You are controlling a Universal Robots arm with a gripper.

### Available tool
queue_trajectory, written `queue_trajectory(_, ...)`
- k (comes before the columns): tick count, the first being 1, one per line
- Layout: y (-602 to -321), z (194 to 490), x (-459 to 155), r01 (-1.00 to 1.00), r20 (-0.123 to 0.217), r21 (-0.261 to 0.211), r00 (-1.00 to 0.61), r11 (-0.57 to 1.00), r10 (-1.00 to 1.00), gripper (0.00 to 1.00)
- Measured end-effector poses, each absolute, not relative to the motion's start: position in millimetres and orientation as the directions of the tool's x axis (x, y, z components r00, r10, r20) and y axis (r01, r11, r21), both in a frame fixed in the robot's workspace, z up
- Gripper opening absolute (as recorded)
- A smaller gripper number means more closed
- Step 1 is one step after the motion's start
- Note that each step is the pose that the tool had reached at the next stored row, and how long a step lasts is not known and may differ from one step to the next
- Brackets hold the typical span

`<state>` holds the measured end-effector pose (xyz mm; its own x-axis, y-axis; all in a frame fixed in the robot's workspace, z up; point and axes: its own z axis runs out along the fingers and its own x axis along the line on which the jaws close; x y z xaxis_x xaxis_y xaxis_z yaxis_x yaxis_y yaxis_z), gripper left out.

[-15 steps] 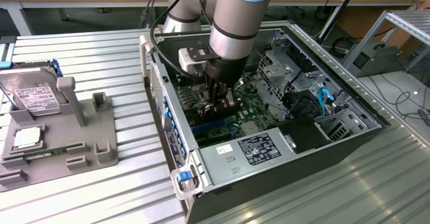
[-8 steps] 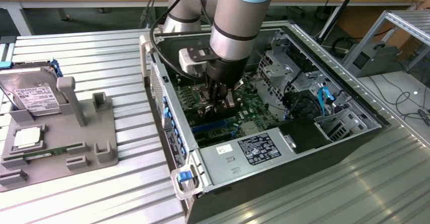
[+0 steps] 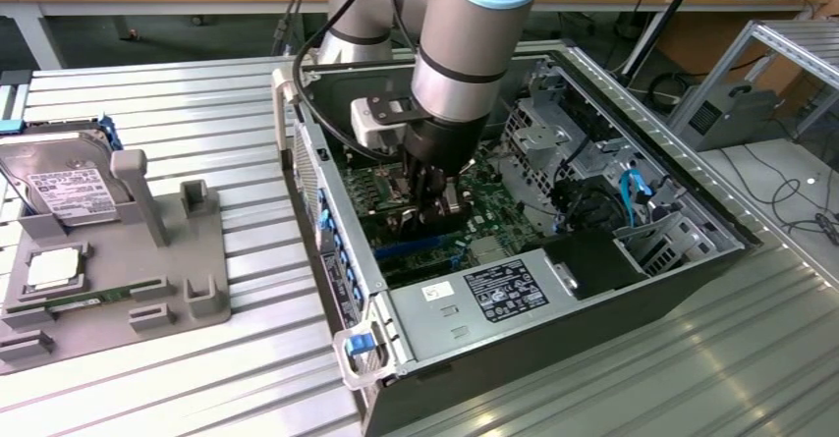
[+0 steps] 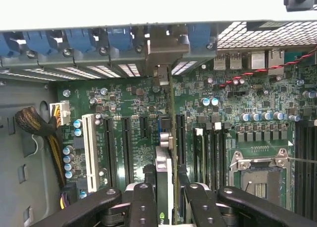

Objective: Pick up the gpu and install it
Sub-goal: 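Insert the gpu into the slot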

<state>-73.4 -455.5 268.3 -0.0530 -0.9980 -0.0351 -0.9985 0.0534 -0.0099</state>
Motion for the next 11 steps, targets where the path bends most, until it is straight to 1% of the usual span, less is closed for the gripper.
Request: queue_trajectory(11, -457.5, 267.8, -73.0, -0.999, -0.035, -0.010, -0.053, 0.053, -0.998, 0.27)
